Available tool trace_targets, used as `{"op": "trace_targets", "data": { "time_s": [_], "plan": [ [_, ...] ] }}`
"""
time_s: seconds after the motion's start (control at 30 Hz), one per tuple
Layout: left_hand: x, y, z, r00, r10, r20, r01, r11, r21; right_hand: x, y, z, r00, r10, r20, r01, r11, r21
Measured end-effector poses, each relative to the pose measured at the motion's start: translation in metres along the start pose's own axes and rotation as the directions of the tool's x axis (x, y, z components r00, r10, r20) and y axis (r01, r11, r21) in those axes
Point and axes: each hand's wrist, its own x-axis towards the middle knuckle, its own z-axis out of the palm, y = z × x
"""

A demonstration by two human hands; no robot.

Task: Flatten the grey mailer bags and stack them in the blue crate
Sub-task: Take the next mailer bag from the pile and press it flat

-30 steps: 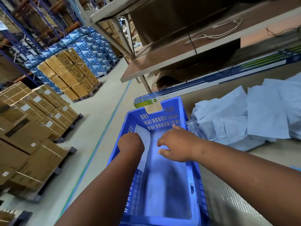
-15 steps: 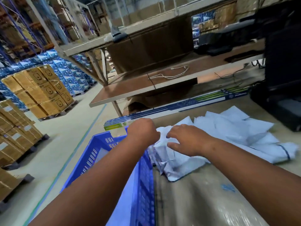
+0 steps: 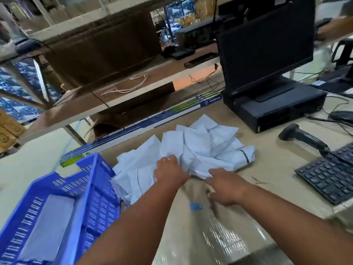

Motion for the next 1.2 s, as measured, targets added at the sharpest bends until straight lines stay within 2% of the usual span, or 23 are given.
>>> {"op": "trace_targets", "data": {
  "time_s": [0.13,0.23,0.33,0.47,0.53,0.6,0.7,0.77,0.83,1.0,1.1,1.2],
  "plan": [
    [0.008,0.000,0.024,0.993,-0.053,-0.103,0.061,0.995,0.077,-0.001,0.022,0.020,0.998,-0.058,0.037,0.057,0.998,0.010],
    [0.004,0.001,0.028,0.984,-0.068,-0.166,0.083,0.993,0.089,0.001,0.025,0.019,0.996,-0.088,-0.018,0.089,0.995,0.049],
    [-0.010,-0.007,0.022,0.980,-0.029,-0.196,0.039,0.998,0.051,0.000,0.021,0.010,0.990,-0.115,-0.079,0.123,0.987,0.100],
    [-0.045,-0.036,0.027,0.935,0.145,-0.324,-0.139,0.989,0.040,-0.015,0.013,0.003,0.956,-0.185,-0.229,0.223,0.963,0.152],
    [-0.073,-0.052,0.043,0.868,0.274,-0.413,-0.280,0.959,0.047,-0.028,0.012,0.002,0.914,-0.219,-0.343,0.295,0.936,0.190],
    [-0.110,-0.068,0.067,0.798,0.403,-0.447,-0.415,0.907,0.075,-0.041,0.011,0.007,0.851,-0.250,-0.461,0.379,0.901,0.212],
    [-0.167,-0.094,0.109,0.770,0.547,-0.328,-0.547,0.831,0.099,-0.055,0.012,0.027,0.810,-0.319,-0.492,0.445,0.881,0.161],
    [-0.193,-0.110,0.134,0.774,0.609,-0.172,-0.601,0.793,0.103,-0.062,0.016,0.048,0.808,-0.365,-0.463,0.468,0.874,0.127],
    [-0.203,-0.124,0.148,0.752,0.652,-0.099,-0.649,0.758,0.064,-0.069,0.019,0.067,0.823,-0.396,-0.406,0.474,0.874,0.107],
    [-0.197,-0.143,0.135,0.631,0.767,-0.118,-0.768,0.639,0.044,-0.077,0.013,0.101,0.865,-0.395,-0.310,0.445,0.889,0.108],
    [-0.186,-0.156,0.128,0.544,0.832,-0.110,-0.828,0.554,0.093,-0.072,0.002,0.098,0.880,-0.388,-0.275,0.421,0.904,0.071],
    [-0.173,-0.166,0.122,0.549,0.827,-0.121,-0.814,0.562,0.146,-0.062,-0.012,0.087,0.897,-0.377,-0.232,0.395,0.918,0.037]
  ]
}}
